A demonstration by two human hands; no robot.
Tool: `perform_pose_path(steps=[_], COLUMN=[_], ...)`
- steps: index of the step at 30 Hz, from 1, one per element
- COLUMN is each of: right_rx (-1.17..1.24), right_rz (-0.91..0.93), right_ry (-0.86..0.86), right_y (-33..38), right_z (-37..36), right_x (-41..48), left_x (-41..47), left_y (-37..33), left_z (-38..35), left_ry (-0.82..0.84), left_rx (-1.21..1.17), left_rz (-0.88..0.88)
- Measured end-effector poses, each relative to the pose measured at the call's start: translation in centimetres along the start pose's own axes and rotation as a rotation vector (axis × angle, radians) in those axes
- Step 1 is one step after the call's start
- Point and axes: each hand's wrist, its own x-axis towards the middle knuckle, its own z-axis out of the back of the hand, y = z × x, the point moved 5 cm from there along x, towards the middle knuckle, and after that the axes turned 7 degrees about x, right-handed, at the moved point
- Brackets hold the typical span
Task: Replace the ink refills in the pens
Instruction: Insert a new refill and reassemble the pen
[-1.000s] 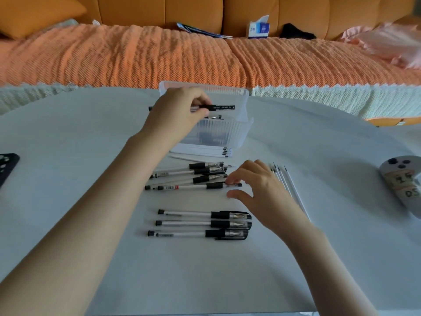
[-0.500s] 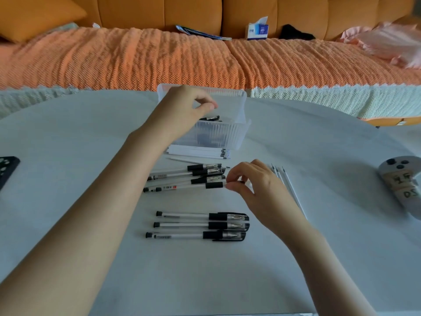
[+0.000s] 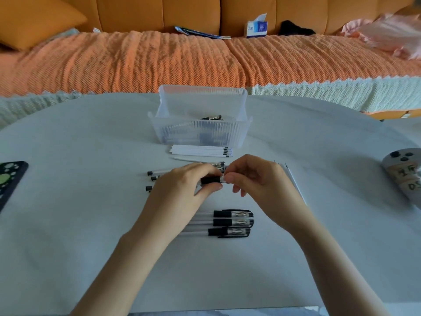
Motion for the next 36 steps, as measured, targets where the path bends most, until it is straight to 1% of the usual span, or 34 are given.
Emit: perform_pose_path(steps=[3,8,13,15,21,28,32,36], right_rx=[-0.037,-0.059,-0.062,-0.027,0.051,0.116,0.002,-0.146], right_rz=[-0.007,-0.032,-0.034,-0.033,-0.039,-0.043,-0.062,-0.066], right_ry=[-0.009,0.025,0.049,0.057,0.081,0.042,0.044,-0.053], right_y=[-0.3,-0.7,-0.7,-0.5,-0.4,-0.5,-0.9,-1.6], right_z=[0.2,0.2,0.3,0.5,0.9,1.3,1.1,2.1], right_x=[0.0,0.0,0.0,0.0,0.0,0.0,0.0,0.3], left_x=[0.0,0.2,0.1,0.0,0.0,0.2,0.1,0.0], left_y=[0.1,0.3,0.4,0.2,-0.4,-0.3,0.4,1.5], left_z=[-0.8,-1.5,-1.3,-1.2,-0.9,-0.6,-0.9,-0.5], left_ry=[0.021,0.041,-0.043,-0.063,-0.050,-0.110,-0.039,-0.033], left_rx=[-0.012,0.002,0.058,0.054,0.037,0.090,0.089,0.117], left_rz=[0.013,0.014,-0.016,-0.015,-0.015,-0.075,-0.066,-0.015])
